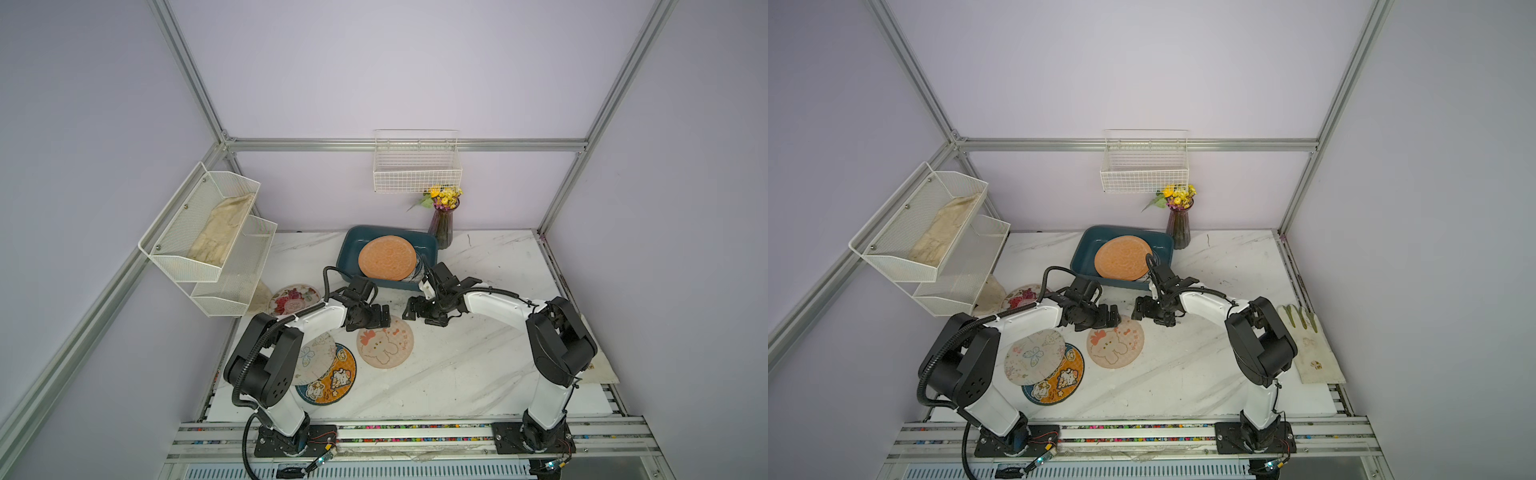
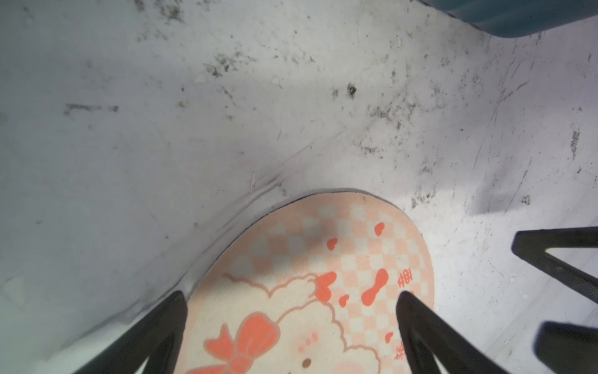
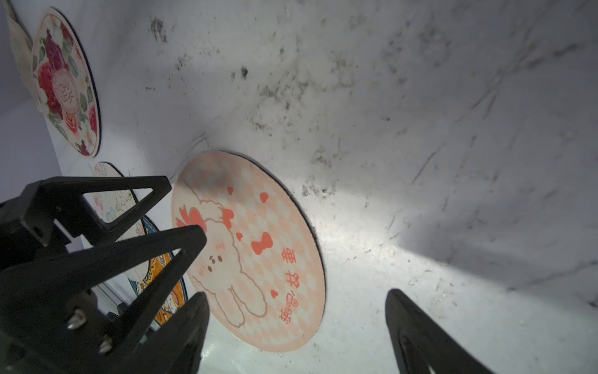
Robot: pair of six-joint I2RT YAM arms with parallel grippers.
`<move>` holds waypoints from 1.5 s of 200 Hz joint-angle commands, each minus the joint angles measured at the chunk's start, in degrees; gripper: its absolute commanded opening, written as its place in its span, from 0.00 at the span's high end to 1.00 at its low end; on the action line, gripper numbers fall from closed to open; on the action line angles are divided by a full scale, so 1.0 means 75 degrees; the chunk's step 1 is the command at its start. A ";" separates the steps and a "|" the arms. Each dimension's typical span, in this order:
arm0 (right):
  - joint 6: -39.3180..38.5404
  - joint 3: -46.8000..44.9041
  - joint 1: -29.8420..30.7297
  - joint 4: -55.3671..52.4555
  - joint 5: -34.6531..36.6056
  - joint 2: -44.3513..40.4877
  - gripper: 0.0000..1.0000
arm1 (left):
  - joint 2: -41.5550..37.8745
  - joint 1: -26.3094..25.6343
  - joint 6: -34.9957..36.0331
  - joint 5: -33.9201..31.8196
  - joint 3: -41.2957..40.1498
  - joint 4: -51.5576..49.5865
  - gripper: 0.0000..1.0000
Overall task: Put the coasters into the storage box
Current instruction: Pick up the coaster from the center of the board.
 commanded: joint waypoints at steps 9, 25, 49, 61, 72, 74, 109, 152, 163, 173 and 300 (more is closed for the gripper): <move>0.0071 0.0040 0.0280 0.0169 0.0207 0.0378 0.19 | -0.0707 0.0045 -0.0237 -0.0163 -0.0660 -0.0189 0.00; 0.0082 0.0066 0.0380 0.0192 0.0276 0.0473 0.22 | -0.0948 0.0046 -0.0292 -0.0202 -0.0936 -0.0205 0.00; 0.0065 0.0081 0.0475 0.0204 0.0371 0.0559 0.26 | -0.1199 0.0044 -0.0377 -0.0242 -0.1263 -0.0236 0.00; 0.0049 0.0083 0.0508 0.0193 0.0414 0.0592 0.28 | -0.1241 0.0034 -0.0419 -0.0199 -0.1377 -0.0241 0.00; 0.0040 0.0083 0.0523 0.0193 0.0430 0.0617 0.29 | -0.1247 0.0004 -0.0439 -0.0172 -0.1453 -0.0233 0.01; 0.0037 0.0083 0.0529 0.0193 0.0439 0.0626 0.29 | -0.1243 -0.0001 -0.0445 -0.0173 -0.1462 -0.0230 0.02; 0.0024 0.0107 0.0575 0.0216 0.0508 0.0711 0.31 | -0.1086 -0.0062 -0.0509 -0.0166 -0.1514 -0.0208 0.07; 0.0002 0.0122 0.0672 0.0251 0.0608 0.0890 0.34 | -0.0822 -0.0228 -0.0628 0.0019 -0.1537 0.0030 0.12; -0.0010 0.0134 0.0718 0.0242 0.0630 0.0964 0.36 | -0.0788 -0.0292 -0.0656 0.0036 -0.1524 0.0059 0.12; -0.0014 0.0138 0.0753 0.0220 0.0653 0.1018 0.37 | -0.0762 -0.0350 -0.0700 0.0045 -0.1540 0.0081 0.12; 0.0141 -0.0025 0.0944 0.0321 0.0688 0.1022 0.39 | -0.0937 -0.0530 -0.0997 0.0200 -0.1728 0.0409 0.35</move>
